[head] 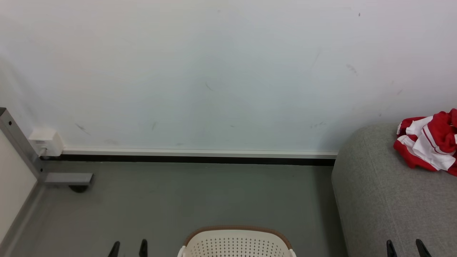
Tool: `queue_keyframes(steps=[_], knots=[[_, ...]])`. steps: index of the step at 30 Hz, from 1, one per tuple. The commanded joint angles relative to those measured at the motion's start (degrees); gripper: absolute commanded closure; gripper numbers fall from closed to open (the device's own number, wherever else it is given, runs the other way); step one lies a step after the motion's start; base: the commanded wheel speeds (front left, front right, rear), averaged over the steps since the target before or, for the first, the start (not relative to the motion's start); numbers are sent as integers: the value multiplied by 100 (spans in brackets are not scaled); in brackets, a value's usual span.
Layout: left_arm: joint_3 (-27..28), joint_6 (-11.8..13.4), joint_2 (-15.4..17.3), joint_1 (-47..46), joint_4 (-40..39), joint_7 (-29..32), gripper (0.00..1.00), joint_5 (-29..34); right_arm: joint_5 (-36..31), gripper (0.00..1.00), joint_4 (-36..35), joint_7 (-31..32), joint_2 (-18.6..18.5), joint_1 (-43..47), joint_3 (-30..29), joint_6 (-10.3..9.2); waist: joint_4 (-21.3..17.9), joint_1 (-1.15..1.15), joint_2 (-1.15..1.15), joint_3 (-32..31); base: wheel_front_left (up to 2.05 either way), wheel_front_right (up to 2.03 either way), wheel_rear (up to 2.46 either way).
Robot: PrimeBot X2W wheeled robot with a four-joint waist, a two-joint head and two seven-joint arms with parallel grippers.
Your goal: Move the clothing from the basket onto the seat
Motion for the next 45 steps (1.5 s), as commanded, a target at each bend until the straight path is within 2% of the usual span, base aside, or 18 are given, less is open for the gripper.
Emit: queue_keyframes(steps=[1, 33, 34, 37, 45], knots=[[46, -29, 2, 78, -9, -1, 0, 67, 6, 0, 19, -19, 4, 63, -2, 0, -5, -1, 0, -2, 0, 0, 0], [363, -339, -284, 28, 158, -2, 0, 434, 29, 0, 23, -19, 4, 71, 40, 0, -55, -1, 0, -6, 0, 0, 0], [351, -351, -282, 27, 168, 2, 100, 370, 20, 100, 39, 0, 1, -2, 52, 0, -55, 0, 0, -6, 0, 0, 0], [312, -357, -325, 50, 318, 8, 100, 352, 33, 100, 186, 33, 29, 0, 68, 0, -58, 0, 0, -5, 0, 0, 0], [473, -452, -363, -111, 346, 240, 100, -393, 857, 100, 242, 256, 24, -190, 27, 0, -73, 0, 0, 23, 0, 0, 0]])
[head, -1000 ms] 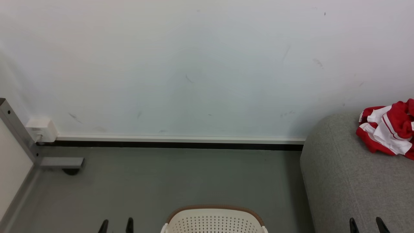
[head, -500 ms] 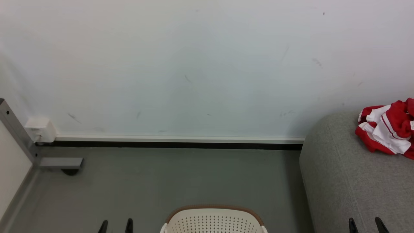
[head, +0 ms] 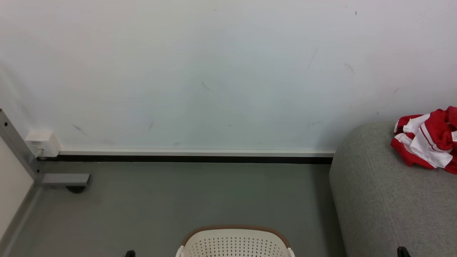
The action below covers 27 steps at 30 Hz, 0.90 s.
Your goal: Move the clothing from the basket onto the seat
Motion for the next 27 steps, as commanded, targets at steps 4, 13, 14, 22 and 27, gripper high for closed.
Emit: queue_keyframes(steps=[4, 13, 14, 22, 27], knots=[[110, -68, -3, -210, -76, 121, 100, -549, 567, 100, -51, 113, -51, -251, -38, 0, -8, 0, 0, 17, 0, 0, 0], [251, -175, -48, -358, -89, 346, 100, -1392, 1494, 100, -24, 336, -57, -433, -55, 0, -27, 0, 0, 54, 0, 0, 0], [267, -187, -52, -373, -90, 369, 100, -1481, 1590, 100, -20, 359, -57, -453, -58, 0, -29, 0, 0, 58, 0, 0, 0], [385, -272, -87, -494, -92, 552, 100, -2150, 2325, 100, 8, 542, -62, -599, -76, 0, -46, 0, 0, 91, 0, 0, 0], [456, -321, -105, -567, -92, 661, 100, -2543, 2756, 100, 26, 648, -65, -689, -87, 0, -56, 0, 0, 112, 0, 0, 0]])
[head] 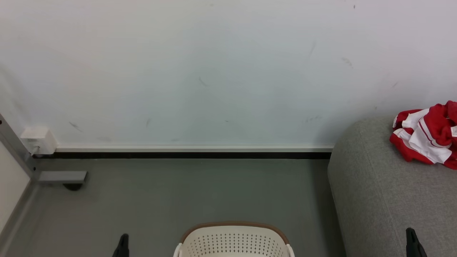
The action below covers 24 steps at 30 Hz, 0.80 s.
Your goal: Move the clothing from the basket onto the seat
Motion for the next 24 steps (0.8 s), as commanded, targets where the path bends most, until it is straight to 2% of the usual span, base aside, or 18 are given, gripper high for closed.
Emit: queue_keyframes(steps=[1, 24], knots=[[60, -30, 15, -166, -71, 48, 100, -210, 223, 100, -53, 42, -62, -161, -24, 0, -2, 0, 0, 5, 0, 0, 0], [339, -227, -70, -449, -70, 477, 100, -1743, 1916, 100, 23, 470, -74, -505, -69, 1, -51, 0, 0, 99, 0, 0, 0]])
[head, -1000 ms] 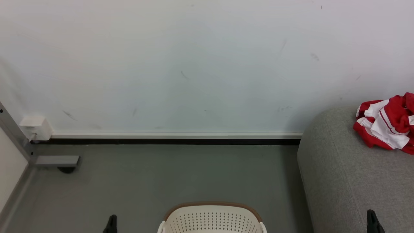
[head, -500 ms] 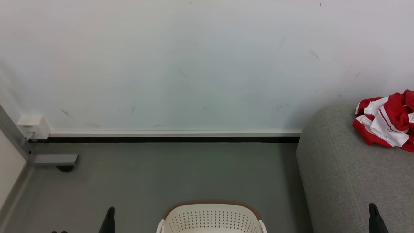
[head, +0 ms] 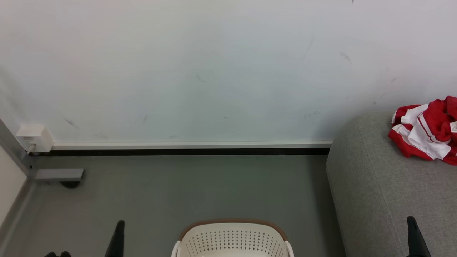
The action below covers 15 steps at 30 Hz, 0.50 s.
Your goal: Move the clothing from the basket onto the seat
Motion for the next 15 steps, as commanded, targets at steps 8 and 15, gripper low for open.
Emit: queue_keyframes(steps=[8, 15], knots=[[126, -89, -23, -211, -55, 156, 100, -575, 638, 100, -11, 155, -71, -213, -30, 2, -18, 0, 0, 35, 0, 0, 0], [194, -136, -43, -285, -55, 265, 100, -955, 1054, 100, 11, 259, -74, -301, -42, 2, -33, 0, 0, 64, 0, 0, 0]])
